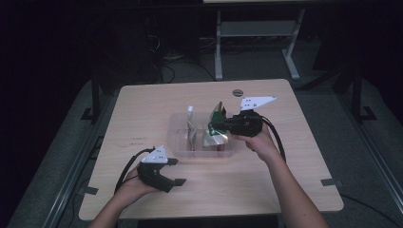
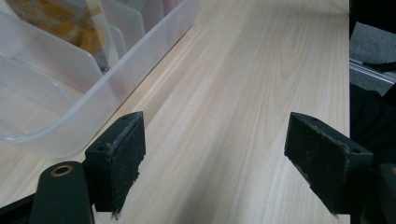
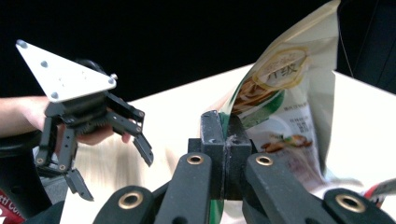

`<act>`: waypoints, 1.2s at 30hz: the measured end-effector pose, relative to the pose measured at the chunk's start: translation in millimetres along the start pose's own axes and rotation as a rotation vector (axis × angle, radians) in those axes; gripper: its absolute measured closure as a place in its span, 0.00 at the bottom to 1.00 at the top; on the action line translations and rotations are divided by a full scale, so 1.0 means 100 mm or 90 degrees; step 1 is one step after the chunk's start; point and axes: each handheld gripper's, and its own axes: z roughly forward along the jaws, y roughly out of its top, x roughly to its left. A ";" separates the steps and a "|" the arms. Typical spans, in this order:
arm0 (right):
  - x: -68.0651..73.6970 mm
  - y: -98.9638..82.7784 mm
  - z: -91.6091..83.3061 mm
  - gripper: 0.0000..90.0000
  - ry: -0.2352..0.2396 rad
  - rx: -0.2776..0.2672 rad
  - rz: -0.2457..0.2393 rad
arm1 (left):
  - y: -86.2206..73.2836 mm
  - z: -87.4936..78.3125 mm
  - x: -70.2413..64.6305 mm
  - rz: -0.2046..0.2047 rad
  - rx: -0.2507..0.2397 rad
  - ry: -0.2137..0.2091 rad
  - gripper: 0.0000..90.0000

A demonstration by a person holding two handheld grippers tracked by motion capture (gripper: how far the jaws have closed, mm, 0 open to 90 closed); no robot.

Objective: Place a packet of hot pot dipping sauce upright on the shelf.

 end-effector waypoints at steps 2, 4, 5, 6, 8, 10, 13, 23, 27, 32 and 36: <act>-0.01 -0.01 0.02 0.99 -0.006 0.009 0.001 | 0.00 0.01 0.00 0.001 0.001 -0.002 0.22; 0.00 -0.02 0.06 0.99 -0.018 0.026 -0.004 | 0.00 0.01 0.00 0.001 0.004 -0.003 0.22; 0.00 -0.02 0.07 0.99 -0.021 0.030 -0.006 | 0.00 0.02 -0.01 0.003 0.008 -0.005 0.22; 0.01 -0.03 0.08 0.99 -0.014 0.025 -0.003 | -0.01 0.02 -0.01 0.003 0.009 -0.005 0.22; 0.01 -0.02 0.09 0.99 -0.020 0.026 -0.011 | -0.01 0.03 -0.01 0.004 0.010 -0.005 0.22; 0.01 -0.02 0.10 0.98 -0.019 0.025 -0.010 | -0.01 0.03 -0.01 0.004 0.010 -0.006 0.22; 0.02 -0.02 0.08 0.95 -0.021 0.020 -0.008 | -0.01 0.03 -0.01 0.004 0.010 -0.006 0.22; 0.08 0.02 -0.01 0.66 -0.030 0.006 -0.016 | 0.00 0.02 0.00 0.007 0.009 -0.005 0.22; 0.14 0.02 -0.04 0.49 -0.055 0.015 -0.019 | 0.00 0.01 0.00 0.006 0.007 -0.005 0.22; 0.17 0.01 -0.10 0.42 -0.067 0.032 -0.020 | 0.00 -0.01 0.02 0.007 0.005 -0.001 0.22; 0.26 -0.02 -0.17 0.40 -0.078 0.057 -0.024 | 0.00 -0.04 0.03 0.006 0.002 0.001 0.22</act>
